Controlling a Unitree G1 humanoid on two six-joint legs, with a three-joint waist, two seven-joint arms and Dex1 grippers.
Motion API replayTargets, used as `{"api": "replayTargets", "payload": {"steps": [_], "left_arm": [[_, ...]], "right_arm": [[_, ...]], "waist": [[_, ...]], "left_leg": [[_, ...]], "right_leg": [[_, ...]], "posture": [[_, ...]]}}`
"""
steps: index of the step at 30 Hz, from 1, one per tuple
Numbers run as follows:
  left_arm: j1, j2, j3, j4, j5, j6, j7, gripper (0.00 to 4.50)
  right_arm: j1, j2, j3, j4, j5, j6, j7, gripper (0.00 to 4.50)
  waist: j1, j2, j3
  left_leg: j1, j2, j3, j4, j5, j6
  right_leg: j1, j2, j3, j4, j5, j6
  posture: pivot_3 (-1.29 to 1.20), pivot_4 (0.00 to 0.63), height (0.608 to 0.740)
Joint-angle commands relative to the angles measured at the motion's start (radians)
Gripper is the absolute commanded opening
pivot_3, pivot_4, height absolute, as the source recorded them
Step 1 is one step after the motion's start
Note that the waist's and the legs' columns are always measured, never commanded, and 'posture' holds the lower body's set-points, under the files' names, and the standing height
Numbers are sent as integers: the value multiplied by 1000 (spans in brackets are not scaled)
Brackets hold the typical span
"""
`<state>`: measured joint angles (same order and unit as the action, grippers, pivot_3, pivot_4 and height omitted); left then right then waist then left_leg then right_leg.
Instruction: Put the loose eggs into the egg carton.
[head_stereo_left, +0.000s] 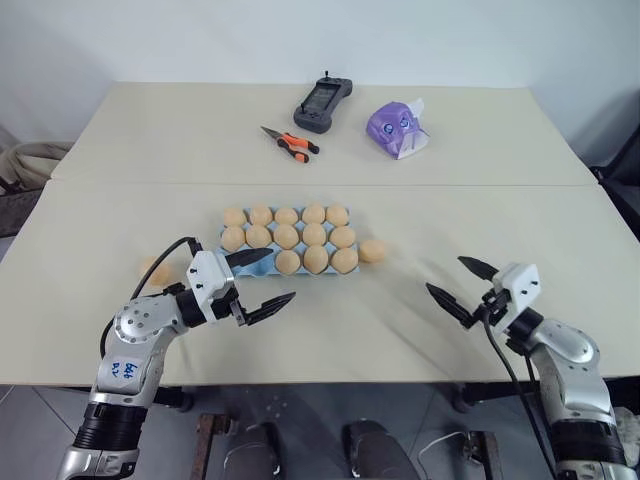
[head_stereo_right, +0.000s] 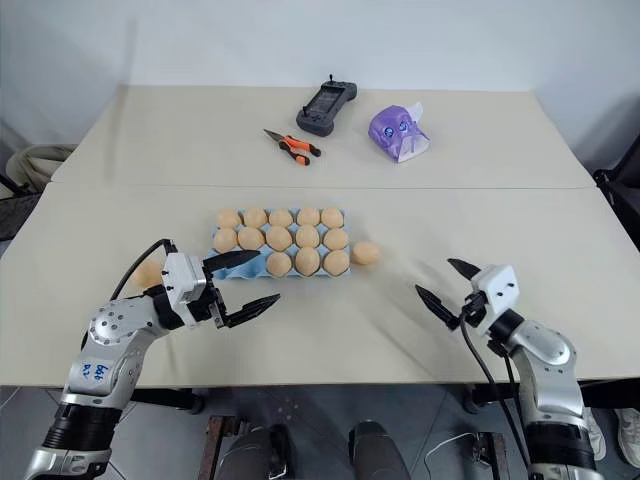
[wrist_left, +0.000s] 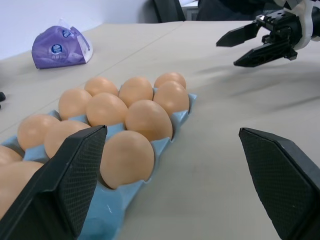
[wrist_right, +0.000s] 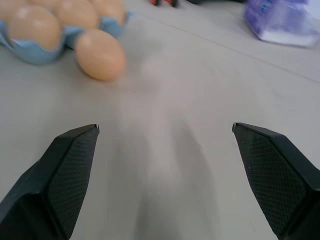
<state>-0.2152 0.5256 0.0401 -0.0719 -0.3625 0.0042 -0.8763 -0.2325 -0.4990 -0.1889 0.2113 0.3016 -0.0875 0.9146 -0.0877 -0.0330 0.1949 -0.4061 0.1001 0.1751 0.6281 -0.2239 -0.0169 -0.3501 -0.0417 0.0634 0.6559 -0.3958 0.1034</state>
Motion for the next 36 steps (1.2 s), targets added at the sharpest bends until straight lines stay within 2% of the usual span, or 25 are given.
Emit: {"api": "replayTargets", "payload": {"steps": [1, 7, 13, 19, 22, 28, 33, 36], "left_arm": [[8, 17, 30, -28, -11, -4, -3, 4500], [52, 26, 61, -73, -23, 17, 12, 4500], [120, 34, 98, -129, -10, 8, 49, 4500], [163, 34, 122, -168, -9, 11, 80, 4500], [183, 35, 132, -185, -10, 12, 91, 4500], [210, 37, 166, -197, -18, 14, 114, 4500], [240, 32, 233, -181, -36, 15, 148, 4500], [272, 35, 289, -154, -42, 6, 161, 4500]], "right_arm": [[-118, -16, 56, 65, 12, 23, 80, 4476], [-323, -6, 142, 280, -23, -2, 203, 4476], [-576, 15, 238, 633, -135, -93, 306, 4476], [-717, 70, 257, 849, -182, -162, 370, 4476], [-750, 96, 249, 899, -191, -188, 385, 3855], [-768, 99, 231, 923, -201, -221, 386, 1848], [-776, 57, 207, 859, -179, -209, 399, 1765], [-780, 69, 203, 764, -156, -149, 416, 1765]], "waist": [[1, 0, 0], [3, 0, 0], [-1, 1, 1], [-2, 1, 1], [-3, 1, 1], [-7, 1, 1], [-14, 2, 1], [-24, 2, 1]], "left_leg": [[0, 1, 0, 0, 0, 0], [0, 1, 0, -1, -1, 0], [-1, 1, 1, 0, -1, 1], [0, 2, 0, 0, -1, 1], [-1, 2, 0, 0, -1, 0], [-1, 3, 0, 0, -1, 0], [-1, 3, 0, 0, -1, 0], [-1, 3, 0, -1, -1, 0]], "right_leg": [[0, 0, 0, 0, 0, 0], [0, -1, -1, -2, 0, 0], [0, -1, 0, -3, 0, 0], [0, -2, -1, -2, 0, 0], [0, -1, -1, -2, 0, 0], [0, -2, -1, -2, 0, 0], [0, -3, -1, -2, 0, 0], [0, -5, -1, -2, 0, 0]], "posture": [[0, 150, 740], [0, 150, 740], [0, 150, 740], [0, 150, 740], [0, 150, 740], [0, 150, 740], [0, 150, 740], [0, 150, 740]]}}
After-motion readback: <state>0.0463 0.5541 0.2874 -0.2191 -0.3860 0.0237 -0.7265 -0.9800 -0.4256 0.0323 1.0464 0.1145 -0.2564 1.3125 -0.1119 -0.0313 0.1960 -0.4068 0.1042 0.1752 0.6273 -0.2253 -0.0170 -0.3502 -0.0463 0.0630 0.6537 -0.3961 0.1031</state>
